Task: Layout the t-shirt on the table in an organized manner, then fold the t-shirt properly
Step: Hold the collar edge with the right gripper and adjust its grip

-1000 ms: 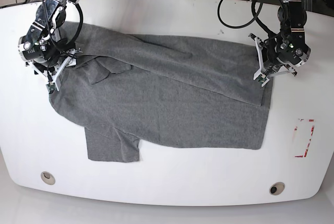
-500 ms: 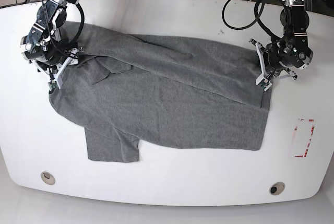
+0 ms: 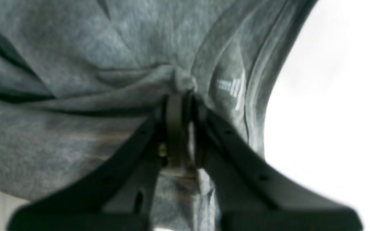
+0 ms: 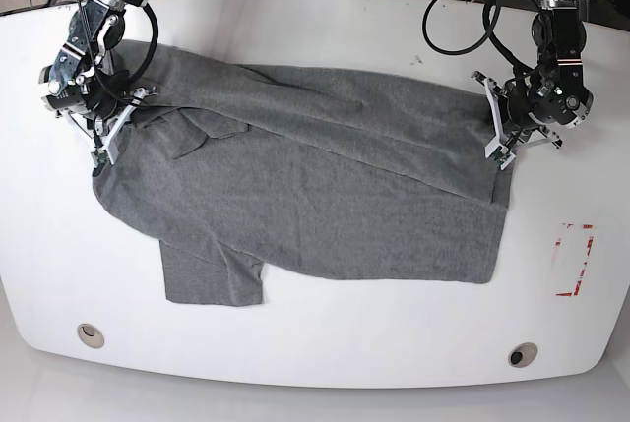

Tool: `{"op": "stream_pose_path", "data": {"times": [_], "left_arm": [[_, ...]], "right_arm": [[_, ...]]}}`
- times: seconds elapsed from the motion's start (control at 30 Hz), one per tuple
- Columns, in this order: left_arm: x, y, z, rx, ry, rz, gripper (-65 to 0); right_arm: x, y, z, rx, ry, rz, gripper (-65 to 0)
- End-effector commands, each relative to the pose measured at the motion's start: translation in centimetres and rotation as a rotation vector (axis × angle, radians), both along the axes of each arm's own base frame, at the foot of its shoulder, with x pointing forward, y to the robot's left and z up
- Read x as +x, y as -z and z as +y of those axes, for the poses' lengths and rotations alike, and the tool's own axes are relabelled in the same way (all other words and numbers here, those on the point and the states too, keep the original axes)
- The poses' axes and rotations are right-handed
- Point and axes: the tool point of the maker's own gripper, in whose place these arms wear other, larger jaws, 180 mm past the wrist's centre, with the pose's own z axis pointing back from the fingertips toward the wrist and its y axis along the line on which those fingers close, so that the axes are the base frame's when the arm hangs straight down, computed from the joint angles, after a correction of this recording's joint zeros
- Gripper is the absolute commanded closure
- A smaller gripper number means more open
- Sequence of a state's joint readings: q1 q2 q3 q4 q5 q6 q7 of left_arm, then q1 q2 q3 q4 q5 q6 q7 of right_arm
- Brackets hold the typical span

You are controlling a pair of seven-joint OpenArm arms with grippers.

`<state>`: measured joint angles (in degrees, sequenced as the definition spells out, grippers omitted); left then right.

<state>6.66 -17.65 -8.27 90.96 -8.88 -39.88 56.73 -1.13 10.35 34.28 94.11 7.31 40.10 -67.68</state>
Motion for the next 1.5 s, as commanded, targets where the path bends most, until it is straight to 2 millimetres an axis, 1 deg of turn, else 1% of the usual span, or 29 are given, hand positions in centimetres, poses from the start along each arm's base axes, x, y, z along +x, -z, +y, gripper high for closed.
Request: {"op": "stream_pose_path", "data": {"times": [0.0,0.23,0.33,0.57,0.73,0.83,0.9,0.97,1.0,1.03,1.07,1.13,1.2,1.33,1.4,1.47], "left_arm": [[-2.3,1.2,1.7,0.087,-0.005,0.097,0.0],[-2.6,1.2,2.3,0.1,-0.004,0.105,0.0],[-3.2,1.5,2.3,0.1,-0.003,0.118,0.0],[-3.5,1.7,2.3,0.1,-0.003,0.125,0.0],[-3.4,1.6,2.2,0.101,-0.002,0.123,0.0],[-3.4,1.6,2.2,0.101,-0.002,0.123,0.0],[-3.4,1.6,2.2,0.101,-0.002,0.123,0.0],[-3.5,1.7,2.3,0.1,-0.003,0.125,0.0],[-3.5,1.7,2.3,0.1,-0.003,0.125,0.0],[-3.4,1.6,2.3,0.1,-0.003,0.123,0.0],[-3.4,1.6,2.3,0.1,-0.003,0.123,0.0],[-3.4,1.6,2.3,0.1,-0.003,0.123,0.0],[-3.4,1.6,2.3,0.1,-0.003,0.123,0.0],[-3.4,1.6,2.3,0.1,-0.003,0.123,0.0],[-3.4,1.6,2.3,0.1,-0.003,0.123,0.0],[-3.4,1.6,2.3,0.1,-0.003,0.123,0.0]], "right_arm": [[1.3,-1.6,-0.9,-0.03,-0.002,-0.053,-4.1],[1.7,-2.8,-2.0,-0.07,-0.01,-0.072,-3.5],[2.4,-3.7,-2.2,-0.084,-0.013,-0.097,-3.5],[4.1,-5.2,-2.9,-0.104,-0.013,-0.138,-3.5],[4.2,-5.5,-3.0,-0.107,-0.012,-0.137,-5.1],[3.5,-5.1,-3.1,-0.113,-0.009,-0.1,-15.1],[3.1,-5.2,-3.2,-0.121,-0.004,-0.086,-26.0],[2.1,-4.9,-3.1,-0.129,-0.006,-0.071,-38.4],[1.9,-4.9,-3.0,-0.132,-0.008,-0.071,-40.9],[1.7,-4.7,-2.6,-0.123,-0.011,-0.07,-44.9],[1.6,-4.3,-1.9,-0.101,-0.012,-0.073,-46.5],[1.7,-4.0,-1.1,-0.072,-0.014,-0.086,-46.5],[1.6,-3.8,-0.9,-0.067,-0.014,-0.087,-45.5],[0.8,-2.5,-0.7,-0.041,-0.009,-0.051,-44.2],[0.7,-2.0,-0.6,-0.03,-0.007,-0.042,-44.2],[0.7,-1.7,-0.6,-0.021,-0.005,-0.041,-42.8]]}}
